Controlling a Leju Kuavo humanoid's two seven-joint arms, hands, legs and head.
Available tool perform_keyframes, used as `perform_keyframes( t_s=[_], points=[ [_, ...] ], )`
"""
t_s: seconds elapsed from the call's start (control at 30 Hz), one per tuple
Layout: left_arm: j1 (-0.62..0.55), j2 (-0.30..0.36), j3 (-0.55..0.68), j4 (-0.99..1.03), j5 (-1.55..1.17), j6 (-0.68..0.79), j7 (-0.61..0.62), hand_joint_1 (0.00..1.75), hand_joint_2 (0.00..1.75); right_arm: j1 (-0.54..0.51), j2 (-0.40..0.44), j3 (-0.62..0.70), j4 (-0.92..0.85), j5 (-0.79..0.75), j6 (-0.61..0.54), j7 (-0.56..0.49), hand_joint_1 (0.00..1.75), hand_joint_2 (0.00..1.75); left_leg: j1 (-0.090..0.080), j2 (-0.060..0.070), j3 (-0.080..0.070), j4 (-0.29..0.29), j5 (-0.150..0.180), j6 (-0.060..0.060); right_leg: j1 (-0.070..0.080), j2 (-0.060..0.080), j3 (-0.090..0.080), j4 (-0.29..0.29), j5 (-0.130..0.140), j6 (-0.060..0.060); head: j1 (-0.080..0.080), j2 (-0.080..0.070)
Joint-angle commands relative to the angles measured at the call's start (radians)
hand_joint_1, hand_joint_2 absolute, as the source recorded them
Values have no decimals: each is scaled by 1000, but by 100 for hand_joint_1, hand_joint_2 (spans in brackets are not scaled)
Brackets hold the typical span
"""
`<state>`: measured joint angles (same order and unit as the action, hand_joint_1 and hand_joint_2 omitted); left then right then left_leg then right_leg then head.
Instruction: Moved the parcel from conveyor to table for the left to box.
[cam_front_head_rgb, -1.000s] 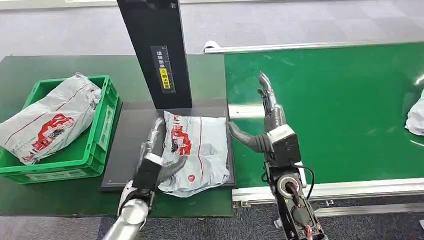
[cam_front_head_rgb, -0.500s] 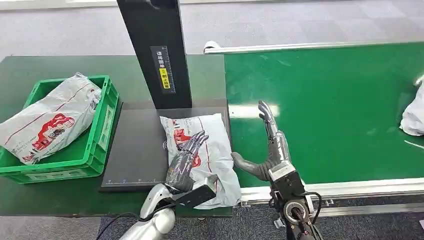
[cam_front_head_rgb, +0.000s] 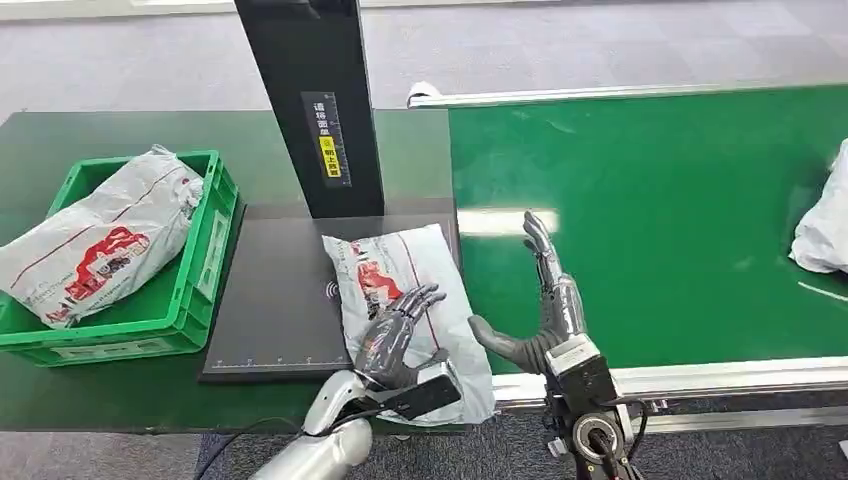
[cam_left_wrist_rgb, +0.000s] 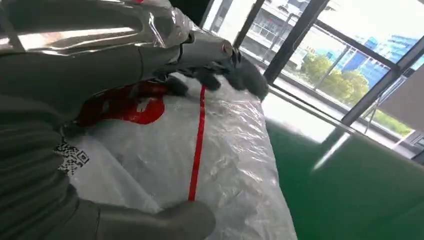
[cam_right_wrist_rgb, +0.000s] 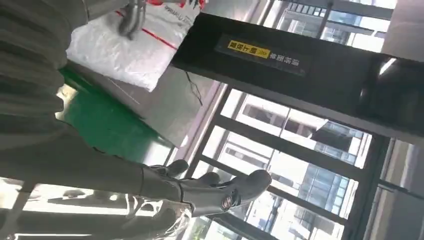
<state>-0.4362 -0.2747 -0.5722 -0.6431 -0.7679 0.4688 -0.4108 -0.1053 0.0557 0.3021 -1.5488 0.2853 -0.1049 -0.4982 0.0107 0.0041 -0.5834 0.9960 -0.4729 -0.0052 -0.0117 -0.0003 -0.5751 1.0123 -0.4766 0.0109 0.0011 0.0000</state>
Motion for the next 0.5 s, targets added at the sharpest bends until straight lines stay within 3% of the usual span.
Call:
perform_keyframes(
  t_s=[0.03, 0.5],
  points=[
    [-36, 13, -32, 150, -17, 9, 30, 175, 175, -23, 32, -35, 23, 4, 25, 5, 0, 175, 0, 2, 3, -2, 0, 0, 0, 2, 2, -2, 1, -1, 0, 0],
    [-33, 26, 21, 110, 3, 55, 23, 175, 175, -15, 39, -62, 20, 11, 32, 9, 0, 175, 0, 1, 6, -3, 1, 0, 0, 2, 6, -2, 1, -1, 0, 0]
  ],
)
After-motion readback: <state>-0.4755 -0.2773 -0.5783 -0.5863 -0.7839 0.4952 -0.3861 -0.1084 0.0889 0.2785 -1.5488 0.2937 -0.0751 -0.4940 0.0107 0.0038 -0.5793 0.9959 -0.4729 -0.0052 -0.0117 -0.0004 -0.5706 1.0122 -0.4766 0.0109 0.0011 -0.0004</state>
